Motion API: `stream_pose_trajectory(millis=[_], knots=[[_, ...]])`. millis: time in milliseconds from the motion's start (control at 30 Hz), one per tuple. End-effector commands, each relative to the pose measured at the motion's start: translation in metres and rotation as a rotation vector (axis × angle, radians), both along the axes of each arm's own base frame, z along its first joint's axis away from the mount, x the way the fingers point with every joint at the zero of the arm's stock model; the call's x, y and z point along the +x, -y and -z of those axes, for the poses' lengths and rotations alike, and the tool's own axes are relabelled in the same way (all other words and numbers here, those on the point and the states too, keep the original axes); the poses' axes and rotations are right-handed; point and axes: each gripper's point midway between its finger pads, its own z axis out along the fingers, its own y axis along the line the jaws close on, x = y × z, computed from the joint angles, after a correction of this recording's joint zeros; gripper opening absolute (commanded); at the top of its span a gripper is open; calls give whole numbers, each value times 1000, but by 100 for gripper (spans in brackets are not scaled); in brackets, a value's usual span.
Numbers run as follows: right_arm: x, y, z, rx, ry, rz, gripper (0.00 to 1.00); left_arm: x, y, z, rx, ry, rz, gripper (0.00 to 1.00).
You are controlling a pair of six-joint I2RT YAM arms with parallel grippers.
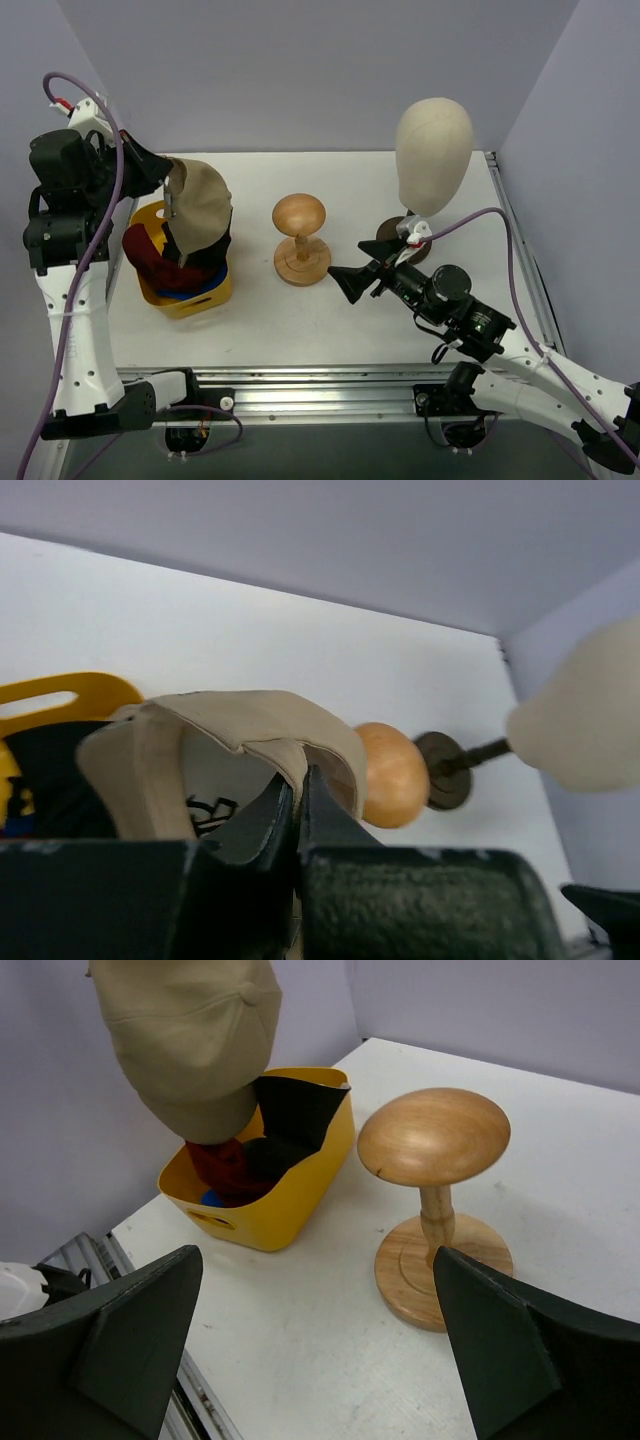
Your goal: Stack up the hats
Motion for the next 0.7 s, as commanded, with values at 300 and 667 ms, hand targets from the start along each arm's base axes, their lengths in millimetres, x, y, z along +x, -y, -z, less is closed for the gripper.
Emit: stream_pose_trajectory(millis=[300, 667], knots=[[-25, -28, -94, 108, 223, -199, 70, -98, 102, -47, -412, 162, 507, 2], [-22, -85, -96, 148, 160, -299, 73, -141, 114, -45, -407, 162, 592, 2]])
